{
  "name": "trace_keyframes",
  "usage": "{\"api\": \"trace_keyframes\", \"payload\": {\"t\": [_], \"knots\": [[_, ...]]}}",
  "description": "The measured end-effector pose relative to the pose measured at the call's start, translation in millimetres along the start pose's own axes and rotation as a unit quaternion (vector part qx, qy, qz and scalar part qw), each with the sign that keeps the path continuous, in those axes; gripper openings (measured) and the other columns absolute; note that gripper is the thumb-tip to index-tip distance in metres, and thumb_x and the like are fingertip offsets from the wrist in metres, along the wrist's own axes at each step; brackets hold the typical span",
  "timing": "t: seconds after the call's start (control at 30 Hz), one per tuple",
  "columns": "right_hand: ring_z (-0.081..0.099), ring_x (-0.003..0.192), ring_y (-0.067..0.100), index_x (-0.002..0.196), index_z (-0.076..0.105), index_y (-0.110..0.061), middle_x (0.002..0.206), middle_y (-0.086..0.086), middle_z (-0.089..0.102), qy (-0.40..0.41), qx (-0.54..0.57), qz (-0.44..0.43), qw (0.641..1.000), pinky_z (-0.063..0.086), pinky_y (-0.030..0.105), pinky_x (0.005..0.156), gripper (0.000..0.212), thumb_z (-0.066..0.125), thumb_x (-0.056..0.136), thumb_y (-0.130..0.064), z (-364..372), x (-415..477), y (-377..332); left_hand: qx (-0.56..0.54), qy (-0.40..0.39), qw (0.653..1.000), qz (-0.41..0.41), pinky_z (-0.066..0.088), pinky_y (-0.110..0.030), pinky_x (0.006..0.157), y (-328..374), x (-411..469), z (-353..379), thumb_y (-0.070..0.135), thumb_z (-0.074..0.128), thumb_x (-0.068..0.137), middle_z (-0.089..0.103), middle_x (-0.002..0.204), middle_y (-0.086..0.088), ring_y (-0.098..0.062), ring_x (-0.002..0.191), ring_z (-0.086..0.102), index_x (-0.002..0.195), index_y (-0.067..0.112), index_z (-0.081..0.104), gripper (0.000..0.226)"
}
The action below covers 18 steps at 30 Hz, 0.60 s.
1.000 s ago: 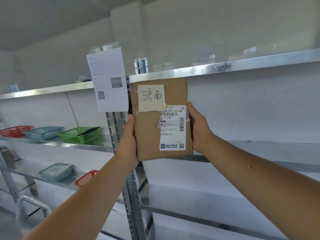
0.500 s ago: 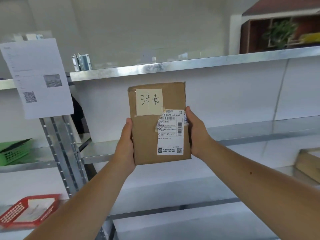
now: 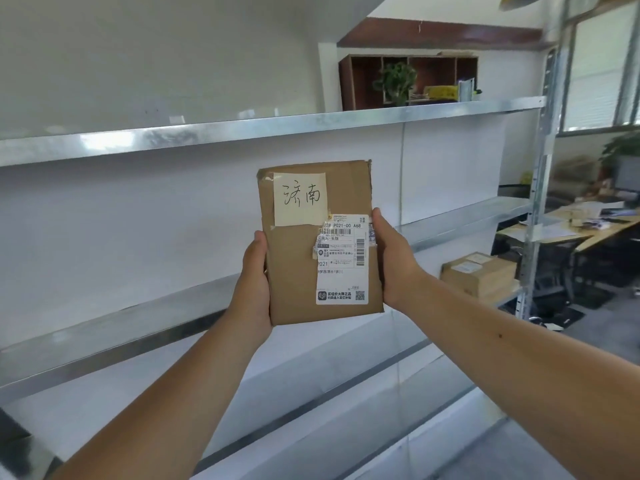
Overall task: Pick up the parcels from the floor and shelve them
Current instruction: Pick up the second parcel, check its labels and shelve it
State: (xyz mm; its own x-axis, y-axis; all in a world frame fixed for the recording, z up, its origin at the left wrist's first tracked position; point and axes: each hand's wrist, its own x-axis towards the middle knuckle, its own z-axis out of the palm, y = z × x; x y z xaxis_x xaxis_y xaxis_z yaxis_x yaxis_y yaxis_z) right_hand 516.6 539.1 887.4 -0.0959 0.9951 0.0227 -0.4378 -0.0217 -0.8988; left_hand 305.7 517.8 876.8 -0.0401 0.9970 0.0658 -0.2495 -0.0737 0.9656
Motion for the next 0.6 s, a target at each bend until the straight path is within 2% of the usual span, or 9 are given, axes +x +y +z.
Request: {"api": "trace_keyframes", "payload": {"t": [0.1, 0.2, 0.27, 0.37, 0.53, 0.6], "knots": [[0.080, 0.102, 0.034, 0.108, 0.083, -0.023, 0.114, 0.011, 0.082, 0.035, 0.017, 0.003, 0.999, 0.061, 0.047, 0.090, 0.062, 0.050, 0.095, -0.074, -42, 0, -16, 0.012, -0.028, 0.999, -0.010, 0.056, -0.057, 0.104, -14, 14, 44, 0.086, 0.041, 0.088, 0.075, 0.132, 0.004, -0.025, 0.119, 0.074, 0.140, 0.043, 0.062, 0.071], [0.083, 0.080, 0.029, 0.083, 0.088, -0.023, 0.097, 0.010, 0.084, 0.049, 0.043, 0.003, 0.998, 0.062, 0.041, 0.072, 0.067, 0.045, 0.100, -0.071, -84, 2, -32, 0.021, -0.040, 0.999, -0.015, 0.060, -0.054, 0.099, -27, 26, 91, 0.081, 0.038, 0.094, 0.077, 0.127, 0.005, -0.022, 0.113, 0.076, 0.139, 0.042, 0.063, 0.064], [0.083, 0.081, 0.030, 0.095, 0.086, -0.023, 0.102, 0.010, 0.084, 0.067, 0.049, 0.000, 0.997, 0.063, 0.040, 0.071, 0.064, 0.044, 0.100, -0.070, -113, 6, -42, 0.021, -0.053, 0.998, -0.019, 0.061, -0.050, 0.097, -34, 33, 123, 0.076, 0.035, 0.099, 0.079, 0.123, 0.006, -0.020, 0.110, 0.077, 0.134, 0.042, 0.067, 0.059], [0.082, 0.086, 0.032, 0.112, 0.081, -0.023, 0.110, 0.011, 0.083, 0.110, 0.049, -0.007, 0.993, 0.061, 0.045, 0.079, 0.061, 0.048, 0.097, -0.073, -153, 13, -59, 0.029, -0.063, 0.997, -0.024, 0.063, -0.042, 0.091, -43, 46, 168, 0.070, 0.037, 0.102, 0.081, 0.116, 0.008, -0.016, 0.105, 0.079, 0.130, 0.039, 0.071, 0.054], [0.082, 0.092, 0.035, 0.122, 0.079, -0.027, 0.110, 0.009, 0.083, 0.149, 0.045, -0.009, 0.988, 0.062, 0.045, 0.078, 0.065, 0.051, 0.093, -0.078, -221, 34, -94, 0.032, -0.071, 0.997, -0.021, 0.061, -0.050, 0.098, -59, 78, 244, 0.068, 0.041, 0.102, 0.082, 0.113, 0.007, -0.019, 0.104, 0.079, 0.123, 0.038, 0.074, 0.049], [0.081, 0.098, 0.037, 0.125, 0.078, -0.026, 0.113, 0.010, 0.083, 0.151, 0.041, -0.010, 0.988, 0.062, 0.048, 0.084, 0.067, 0.051, 0.092, -0.078, -246, 44, -107, 0.032, -0.076, 0.996, -0.024, 0.061, -0.050, 0.098, -68, 90, 272, 0.068, 0.040, 0.102, 0.082, 0.113, 0.008, -0.019, 0.103, 0.079, 0.123, 0.039, 0.073, 0.049]]}}
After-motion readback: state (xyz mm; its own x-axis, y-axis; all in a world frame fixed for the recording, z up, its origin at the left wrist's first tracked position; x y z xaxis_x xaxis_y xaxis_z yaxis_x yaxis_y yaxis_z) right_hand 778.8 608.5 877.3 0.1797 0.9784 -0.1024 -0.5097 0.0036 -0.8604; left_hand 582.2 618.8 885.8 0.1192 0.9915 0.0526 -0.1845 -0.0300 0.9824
